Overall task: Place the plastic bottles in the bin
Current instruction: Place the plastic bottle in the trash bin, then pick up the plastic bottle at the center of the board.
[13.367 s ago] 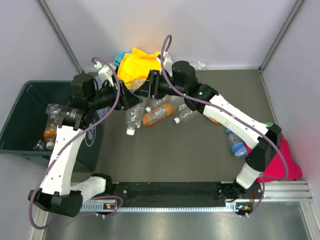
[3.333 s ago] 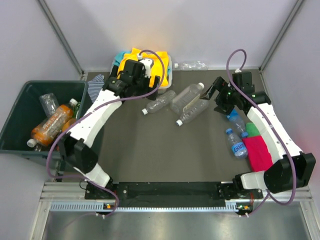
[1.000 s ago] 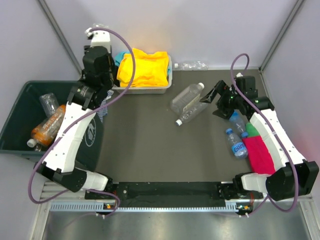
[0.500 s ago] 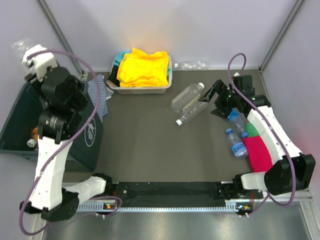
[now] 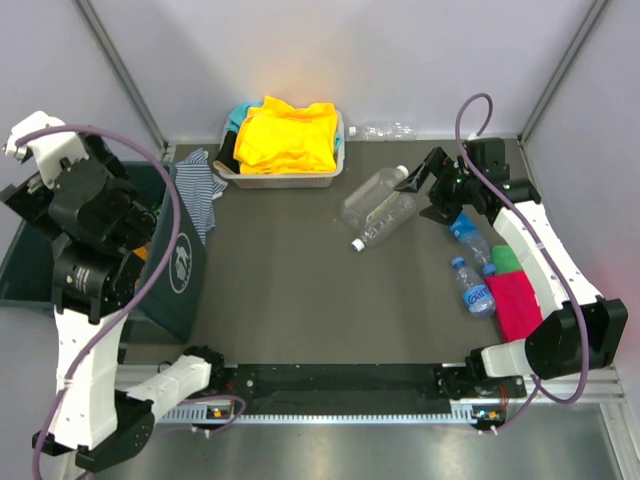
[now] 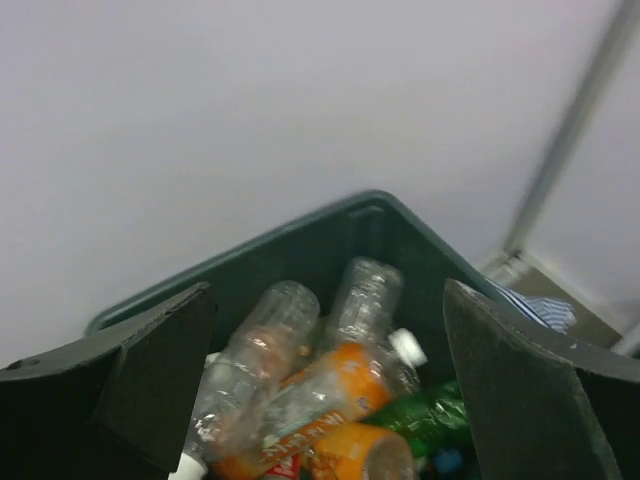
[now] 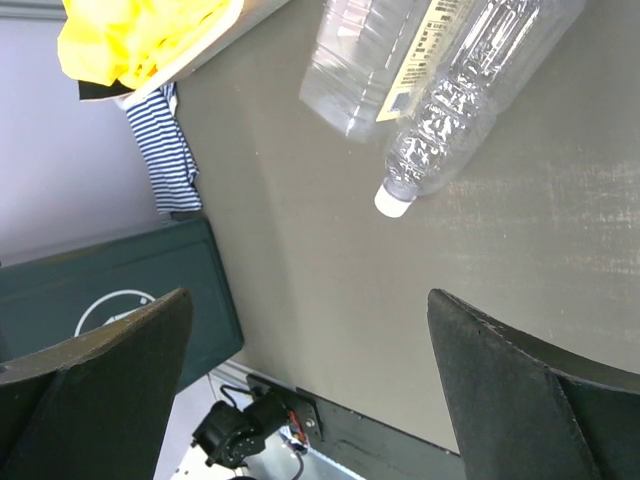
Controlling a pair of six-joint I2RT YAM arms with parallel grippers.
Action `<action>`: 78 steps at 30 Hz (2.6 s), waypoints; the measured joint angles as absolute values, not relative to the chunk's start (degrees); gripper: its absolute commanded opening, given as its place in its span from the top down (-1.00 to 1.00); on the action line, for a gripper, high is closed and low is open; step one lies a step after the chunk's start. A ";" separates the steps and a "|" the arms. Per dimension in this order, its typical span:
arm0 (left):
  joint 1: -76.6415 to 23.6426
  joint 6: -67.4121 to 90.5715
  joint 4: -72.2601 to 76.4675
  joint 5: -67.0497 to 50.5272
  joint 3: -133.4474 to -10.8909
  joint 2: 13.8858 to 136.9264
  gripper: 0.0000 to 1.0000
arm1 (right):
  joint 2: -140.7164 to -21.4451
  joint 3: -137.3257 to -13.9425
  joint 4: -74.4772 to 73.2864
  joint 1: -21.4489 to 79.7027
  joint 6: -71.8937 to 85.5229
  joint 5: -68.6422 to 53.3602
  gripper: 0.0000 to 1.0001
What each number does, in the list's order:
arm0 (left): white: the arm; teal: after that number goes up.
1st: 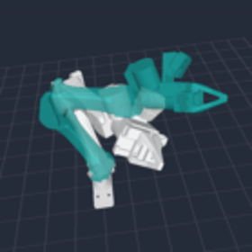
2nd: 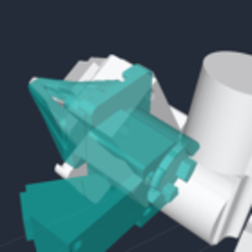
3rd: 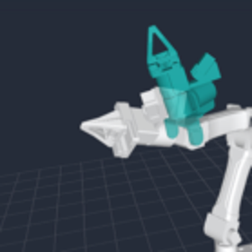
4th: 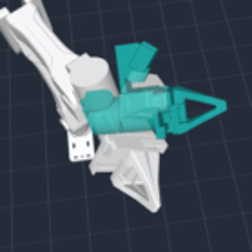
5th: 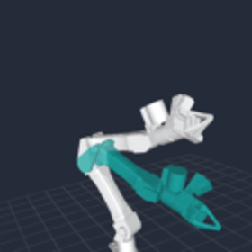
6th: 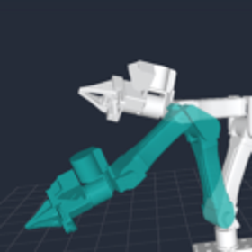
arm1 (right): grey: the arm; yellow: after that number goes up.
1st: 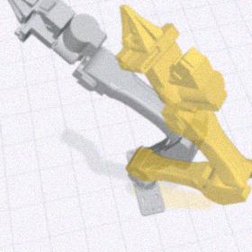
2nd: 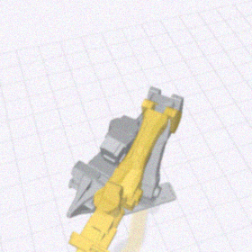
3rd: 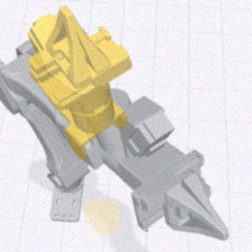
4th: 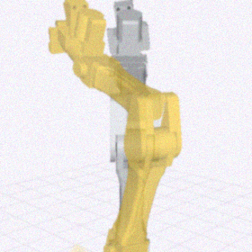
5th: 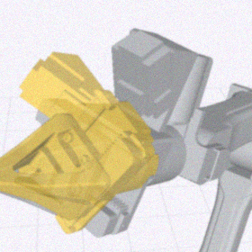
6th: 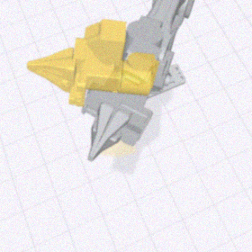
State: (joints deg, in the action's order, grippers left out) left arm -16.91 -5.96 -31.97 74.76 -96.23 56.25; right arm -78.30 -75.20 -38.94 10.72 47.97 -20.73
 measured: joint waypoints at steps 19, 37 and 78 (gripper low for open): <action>-28.64 3.05 -39.46 1.76 -89.84 81.89 -0.98 | -70.74 -74.00 -46.54 9.85 44.51 -10.28 -0.97; -47.51 10.07 -22.02 -2.83 -89.21 105.30 -0.97 | -53.65 -76.31 -57.84 6.17 41.89 -1.34 -0.98; -47.57 9.82 -20.01 1.08 -99.59 126.10 0.50 | -50.74 -76.31 -62.28 6.17 40.21 2.96 -0.97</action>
State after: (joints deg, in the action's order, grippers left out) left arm -47.57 9.82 -20.01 1.08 -99.59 126.10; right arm -50.74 -76.31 -62.28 6.17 40.21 2.96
